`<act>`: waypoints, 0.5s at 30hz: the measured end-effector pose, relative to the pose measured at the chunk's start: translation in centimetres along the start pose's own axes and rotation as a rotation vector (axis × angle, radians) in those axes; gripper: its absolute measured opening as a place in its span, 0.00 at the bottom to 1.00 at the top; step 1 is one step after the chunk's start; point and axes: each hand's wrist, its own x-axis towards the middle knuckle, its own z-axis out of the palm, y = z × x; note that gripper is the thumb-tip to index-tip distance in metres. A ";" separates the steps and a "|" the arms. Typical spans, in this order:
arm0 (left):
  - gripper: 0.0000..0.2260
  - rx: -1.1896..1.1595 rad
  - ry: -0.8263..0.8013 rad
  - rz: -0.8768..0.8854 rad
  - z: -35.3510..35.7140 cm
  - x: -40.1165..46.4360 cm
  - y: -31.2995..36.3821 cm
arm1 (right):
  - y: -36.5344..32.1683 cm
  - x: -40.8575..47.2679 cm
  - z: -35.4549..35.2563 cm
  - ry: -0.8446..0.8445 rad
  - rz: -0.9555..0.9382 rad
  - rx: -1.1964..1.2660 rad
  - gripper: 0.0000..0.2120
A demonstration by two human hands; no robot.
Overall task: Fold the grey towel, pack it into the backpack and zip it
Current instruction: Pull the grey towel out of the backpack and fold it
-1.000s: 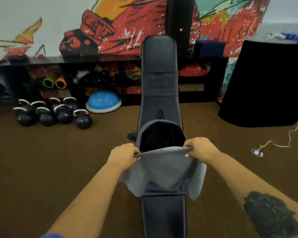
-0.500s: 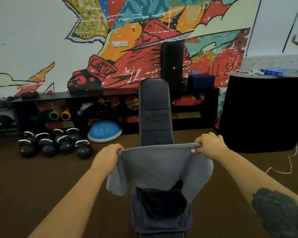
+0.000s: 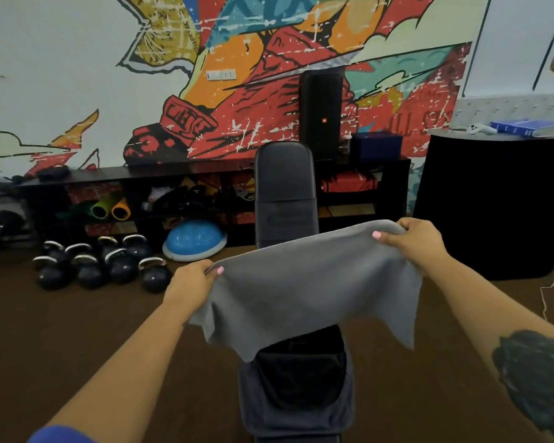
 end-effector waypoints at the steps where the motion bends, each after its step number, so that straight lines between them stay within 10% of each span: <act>1: 0.16 -0.005 -0.047 -0.012 0.0 0.3 0.5 | 0.1 0.1 0.2 0.003 0.003 -0.028 0.25; 7: 0.17 -0.364 -0.487 -0.069 0.6 1.4 3.6 | -0.1 0.8 2.2 -0.189 0.095 -0.051 0.16; 15: 0.17 -0.781 -0.616 -0.091 0.7 1.9 9.2 | -2.6 0.2 5.8 -0.296 0.092 0.153 0.12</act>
